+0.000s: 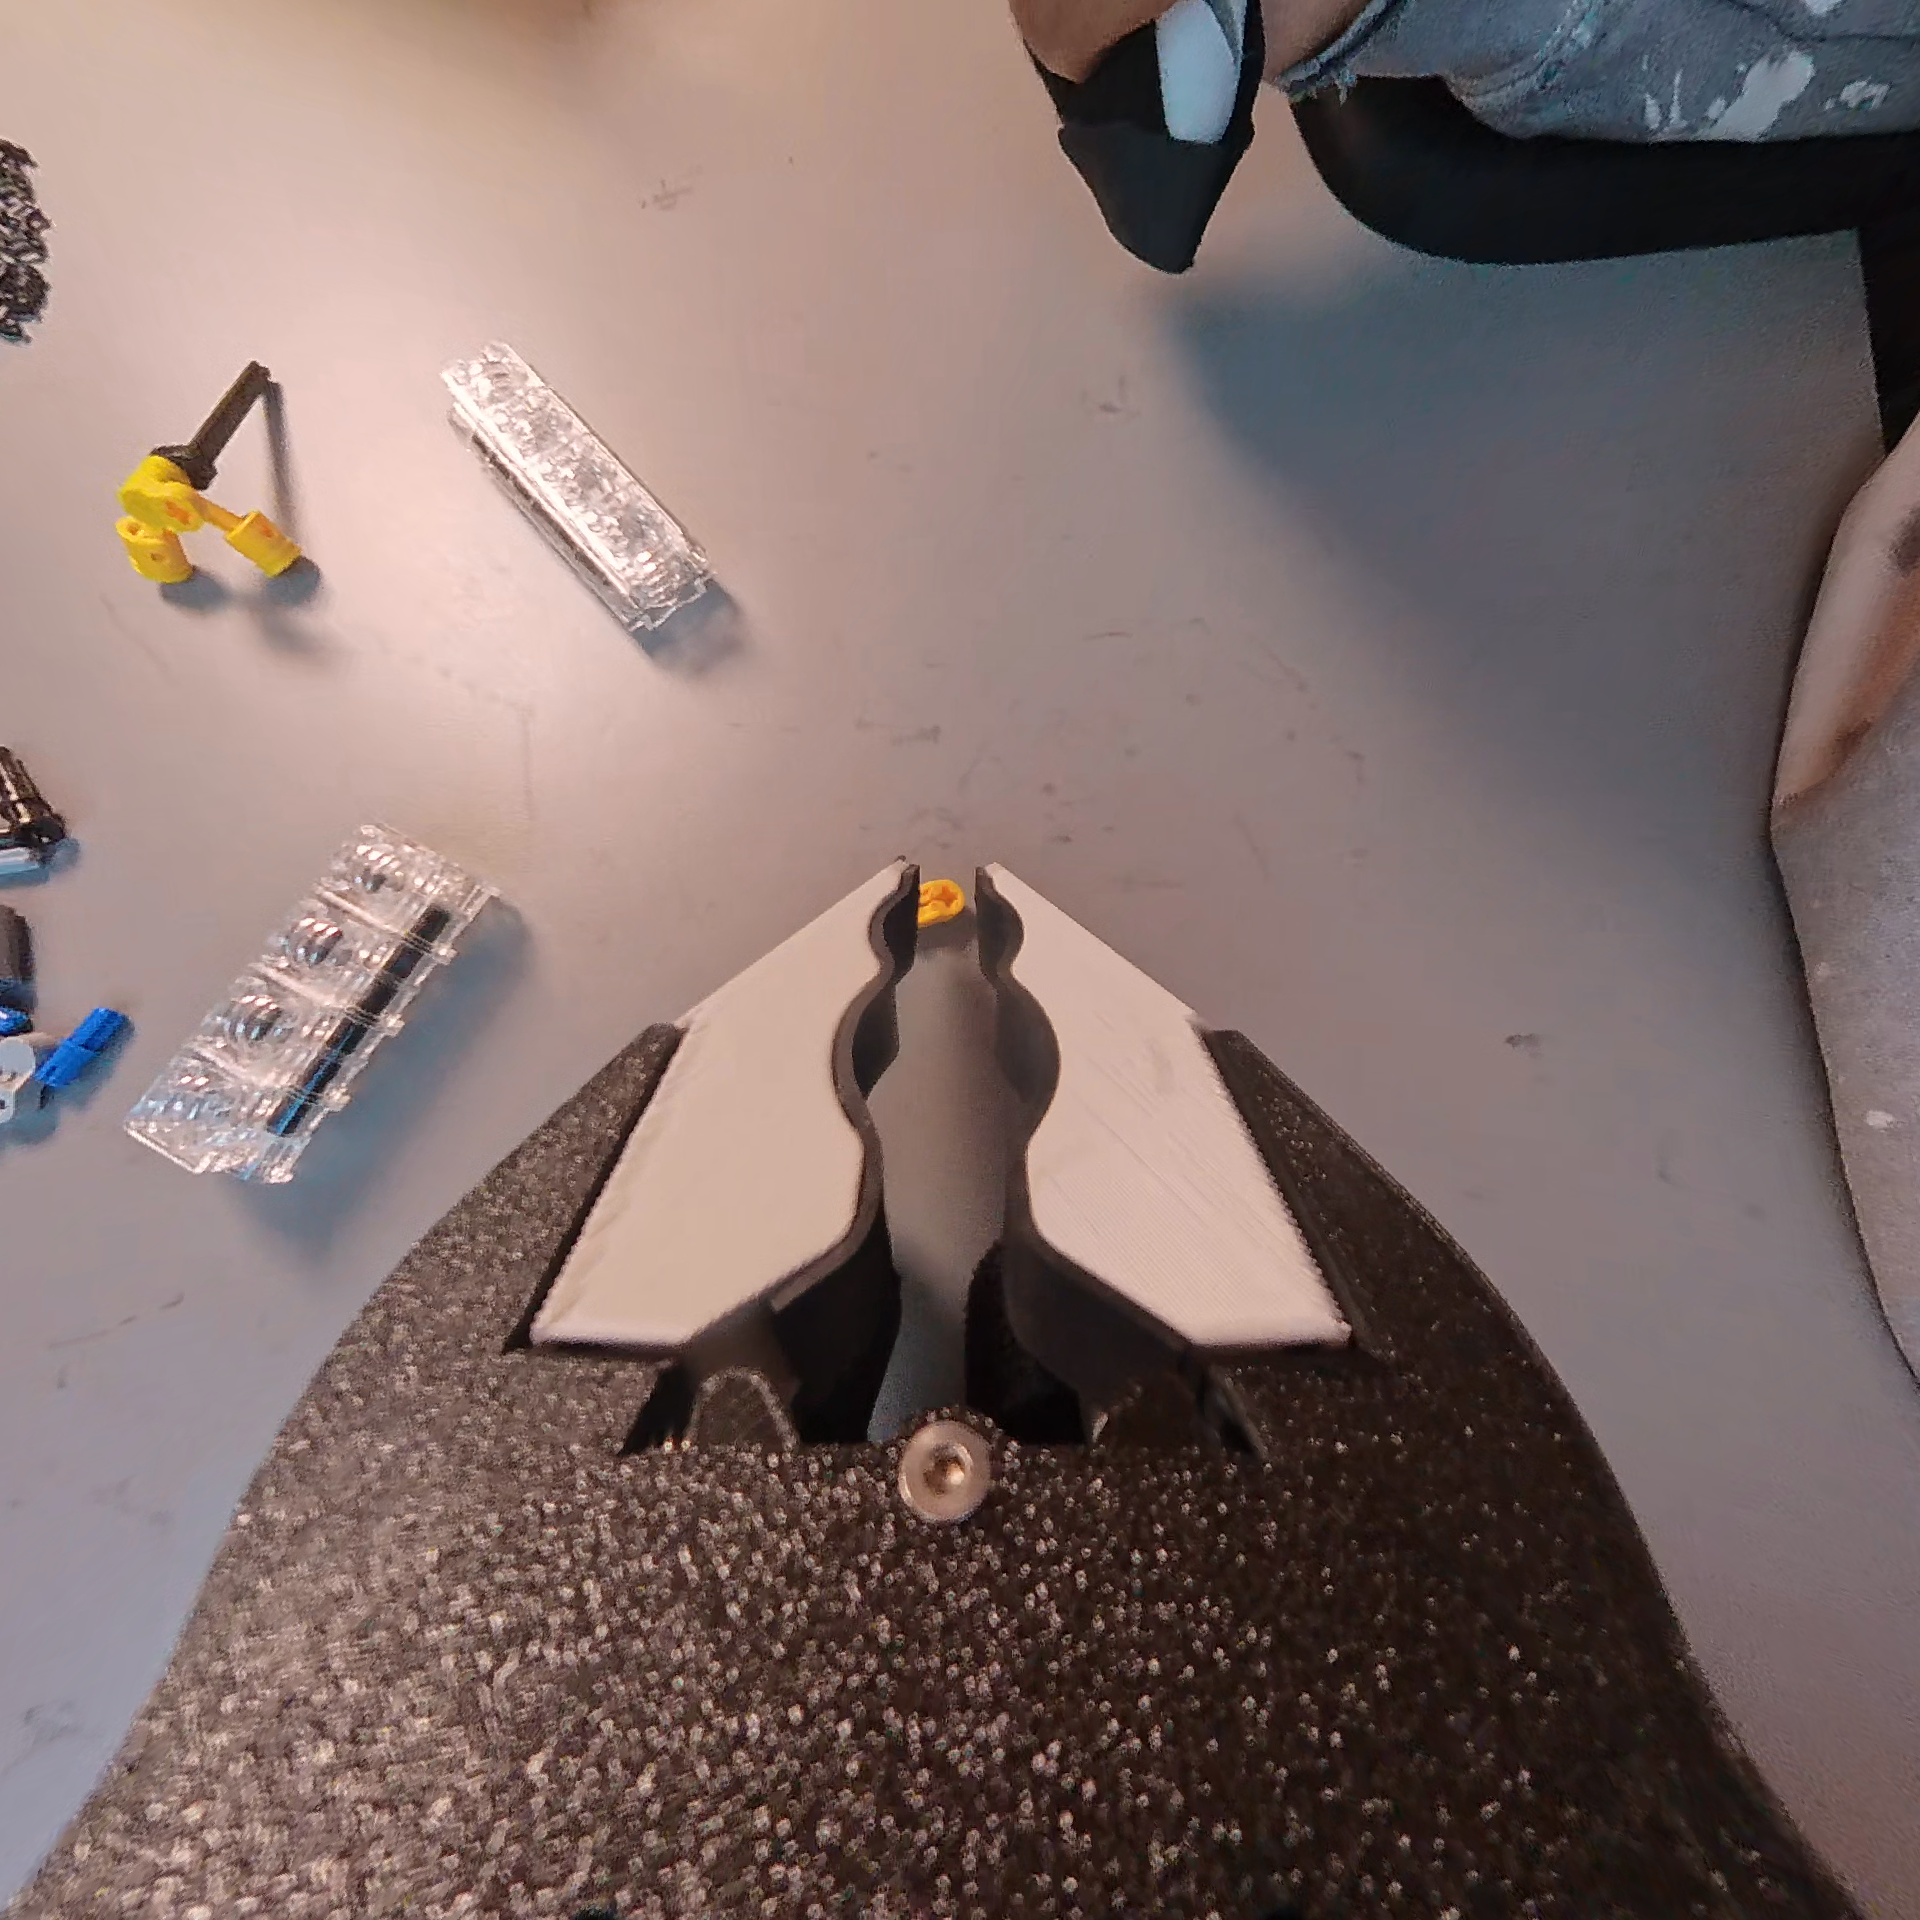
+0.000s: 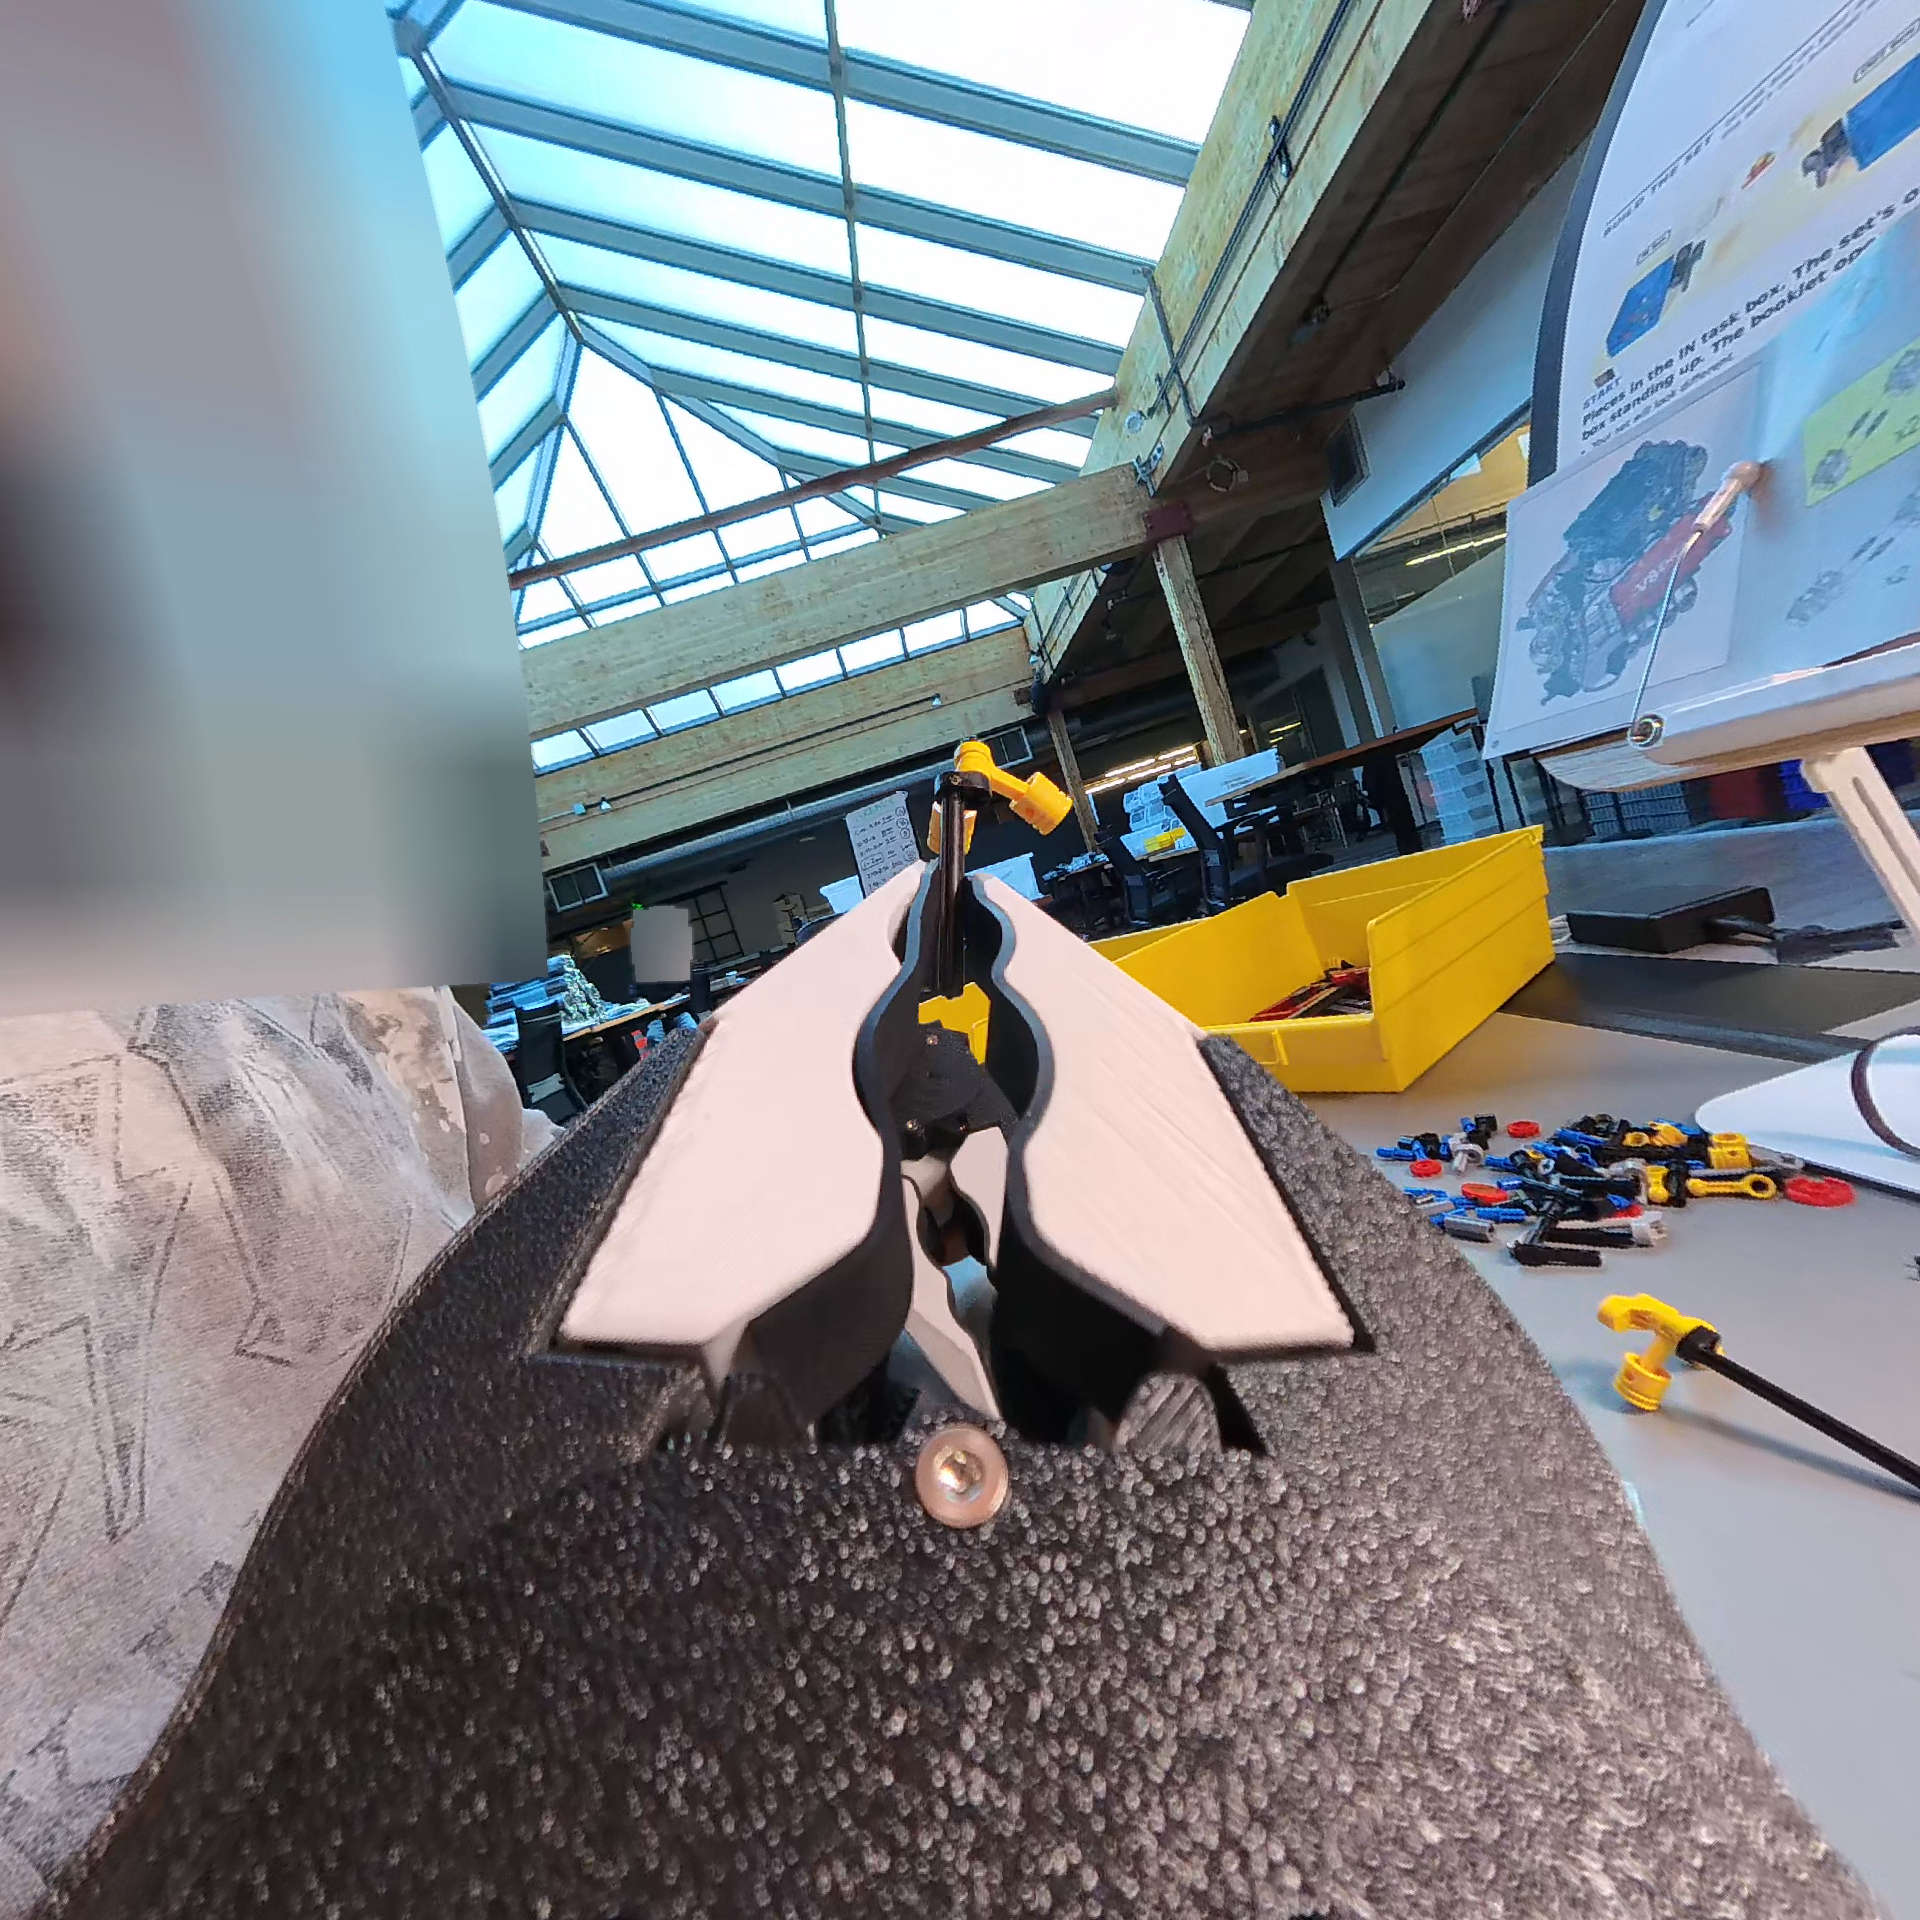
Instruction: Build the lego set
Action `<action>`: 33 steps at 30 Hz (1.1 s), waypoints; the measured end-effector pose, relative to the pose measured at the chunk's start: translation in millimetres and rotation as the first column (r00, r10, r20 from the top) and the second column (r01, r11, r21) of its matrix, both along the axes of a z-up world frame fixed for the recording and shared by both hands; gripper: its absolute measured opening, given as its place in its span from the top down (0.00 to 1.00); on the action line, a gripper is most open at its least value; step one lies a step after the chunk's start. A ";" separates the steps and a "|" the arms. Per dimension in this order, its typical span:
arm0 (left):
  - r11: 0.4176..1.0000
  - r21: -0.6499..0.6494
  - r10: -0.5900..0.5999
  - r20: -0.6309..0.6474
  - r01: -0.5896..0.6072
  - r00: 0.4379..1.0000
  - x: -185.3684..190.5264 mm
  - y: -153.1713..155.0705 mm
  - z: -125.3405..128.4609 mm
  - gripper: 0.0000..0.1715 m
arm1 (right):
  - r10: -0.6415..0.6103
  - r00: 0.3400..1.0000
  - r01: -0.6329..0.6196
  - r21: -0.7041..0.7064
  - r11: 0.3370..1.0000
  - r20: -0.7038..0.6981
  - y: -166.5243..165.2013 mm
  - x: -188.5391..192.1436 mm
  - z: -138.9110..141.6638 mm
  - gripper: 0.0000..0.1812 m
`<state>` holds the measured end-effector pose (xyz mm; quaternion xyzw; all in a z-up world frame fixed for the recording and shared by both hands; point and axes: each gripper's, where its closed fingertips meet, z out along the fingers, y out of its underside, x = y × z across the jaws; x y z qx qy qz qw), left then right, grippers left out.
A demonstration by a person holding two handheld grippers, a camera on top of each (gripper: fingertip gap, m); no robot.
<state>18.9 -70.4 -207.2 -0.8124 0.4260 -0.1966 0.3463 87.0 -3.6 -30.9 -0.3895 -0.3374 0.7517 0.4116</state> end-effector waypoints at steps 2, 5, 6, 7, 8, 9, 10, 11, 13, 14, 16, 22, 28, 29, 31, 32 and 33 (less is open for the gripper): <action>1.000 -0.006 -0.002 -0.042 0.002 0.999 0.0 -0.5 -5.9 0.93 | 0.002 1.000 -0.002 -0.003 1.000 0.002 -0.1 -0.5 -0.7 0.99; 1.000 -0.005 -0.006 -0.058 0.006 0.998 -0.1 -0.1 -8.9 0.93 | 0.006 1.000 -0.006 -0.004 1.000 0.005 -1.0 -1.1 -1.3 0.99; 1.000 -0.010 -0.007 -0.055 0.006 0.998 0.0 -0.1 -8.9 0.93 | 0.007 1.000 -0.007 -0.003 1.000 0.005 -1.2 -1.0 -1.3 0.99; 1.000 -0.009 -0.008 -0.058 0.007 0.998 -0.5 0.3 -8.8 0.93 | 0.007 1.000 -0.007 -0.003 1.000 0.006 -1.2 -1.1 -1.3 0.99; 1.000 -0.005 -0.008 -0.063 0.008 0.998 -1.3 0.9 -8.2 0.93 | 0.006 1.000 -0.006 -0.003 1.000 0.005 -1.0 -1.0 -1.3 0.99; 1.000 -0.002 -0.012 -0.062 0.012 0.998 -1.4 1.2 -6.6 0.93 | 0.006 1.000 -0.006 -0.004 1.000 0.005 -0.7 -0.9 -1.2 0.99; 1.000 -0.001 -0.022 -0.060 0.022 0.998 -1.0 0.6 -4.7 0.93 | 0.006 1.000 -0.006 -0.005 1.000 0.005 -0.4 -0.7 -1.2 0.99; 0.999 -0.001 -0.036 -0.067 0.036 0.997 -1.2 0.1 -3.4 0.93 | 0.004 1.000 -0.004 -0.006 1.000 0.005 0.0 -0.5 -1.1 0.99; 0.997 -0.003 -0.074 -0.110 0.074 0.991 -3.9 -0.9 -3.1 0.93 | 0.003 1.000 -0.003 -0.009 1.000 0.003 0.6 -0.2 -1.0 0.99; 0.994 -0.006 -0.108 -0.132 0.108 0.985 -4.1 -2.2 -3.1 0.93 | 0.004 1.000 -0.004 -0.009 1.000 0.002 0.7 0.1 -0.7 1.00; 0.984 -0.009 -0.176 -0.186 0.177 0.967 -4.3 -1.9 -3.5 0.93 | 0.004 1.000 -0.004 -0.008 1.000 0.000 0.6 0.5 -0.2 0.99; 0.921 -0.077 -0.385 -0.330 0.382 0.862 -1.5 -1.6 -6.6 0.92 | -0.007 1.000 0.007 0.000 1.000 -0.004 2.6 3.4 1.9 0.99; 0.872 -0.148 -0.484 -0.408 0.466 0.774 -5.0 -0.1 -13.2 0.93 | -0.010 1.000 0.010 -0.002 1.000 -0.016 4.6 6.7 4.9 0.99; 0.868 -0.157 -0.490 -0.414 0.470 0.767 -6.1 0.0 -14.4 0.96 | -0.008 1.000 0.008 -0.002 1.000 -0.017 4.4 6.8 5.2 0.99; 0.866 -0.163 -0.496 -0.402 0.473 0.770 -5.7 -0.5 -14.7 0.96 | -0.004 1.000 0.004 0.000 1.000 -0.017 3.7 7.0 5.5 0.99; 0.867 -0.161 -0.495 -0.392 0.472 0.776 -5.7 -0.5 -14.6 0.97 | -0.002 1.000 0.002 0.000 1.000 -0.018 3.4 7.1 5.7 0.98; 0.870 -0.153 -0.489 -0.382 0.468 0.784 -5.6 0.1 -14.3 0.97 | 0.002 1.000 -0.002 -0.002 1.000 -0.020 3.2 7.2 5.8 0.99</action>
